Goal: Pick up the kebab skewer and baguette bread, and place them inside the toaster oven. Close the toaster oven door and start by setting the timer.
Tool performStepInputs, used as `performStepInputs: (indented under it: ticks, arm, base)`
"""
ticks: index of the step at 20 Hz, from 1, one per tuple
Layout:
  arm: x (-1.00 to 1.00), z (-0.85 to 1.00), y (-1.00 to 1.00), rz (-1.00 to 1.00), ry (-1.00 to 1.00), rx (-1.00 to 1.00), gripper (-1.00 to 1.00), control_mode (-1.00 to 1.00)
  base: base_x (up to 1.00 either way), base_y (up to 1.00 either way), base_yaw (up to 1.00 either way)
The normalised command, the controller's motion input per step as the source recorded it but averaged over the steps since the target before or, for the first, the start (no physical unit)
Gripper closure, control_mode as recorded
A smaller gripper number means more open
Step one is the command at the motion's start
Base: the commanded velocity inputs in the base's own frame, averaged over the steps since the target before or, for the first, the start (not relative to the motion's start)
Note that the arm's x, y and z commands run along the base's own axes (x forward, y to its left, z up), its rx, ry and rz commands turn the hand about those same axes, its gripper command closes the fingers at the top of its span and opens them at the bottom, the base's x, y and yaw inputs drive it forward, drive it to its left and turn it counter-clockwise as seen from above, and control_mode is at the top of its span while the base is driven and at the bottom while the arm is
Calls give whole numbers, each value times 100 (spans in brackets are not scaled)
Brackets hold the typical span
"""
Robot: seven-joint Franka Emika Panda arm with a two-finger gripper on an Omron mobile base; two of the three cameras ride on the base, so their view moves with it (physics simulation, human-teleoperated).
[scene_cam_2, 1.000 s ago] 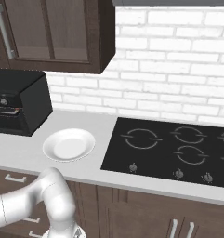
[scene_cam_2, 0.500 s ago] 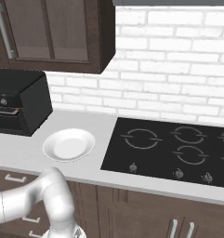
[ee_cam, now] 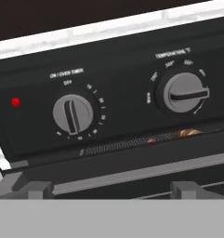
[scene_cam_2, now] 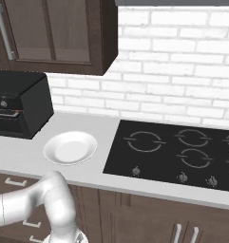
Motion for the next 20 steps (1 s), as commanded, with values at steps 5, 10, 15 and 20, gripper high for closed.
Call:
performStepInputs:
  ticks: [5, 10, 15, 20]
  arm:
    - [1, 0, 0, 0, 6, 0, -100, -100]
    - [14, -4, 0, 0, 9, 0, -100, -100]
    - [23, -14, 2, 0, 6, 0, -100, -100]
    - [11, -14, 1, 0, 7, 0, -100, -100]
  base:
    - [0, 0, 0]
    - [0, 0, 0]
    - [0, 0, 0]
    - [0, 0, 0]
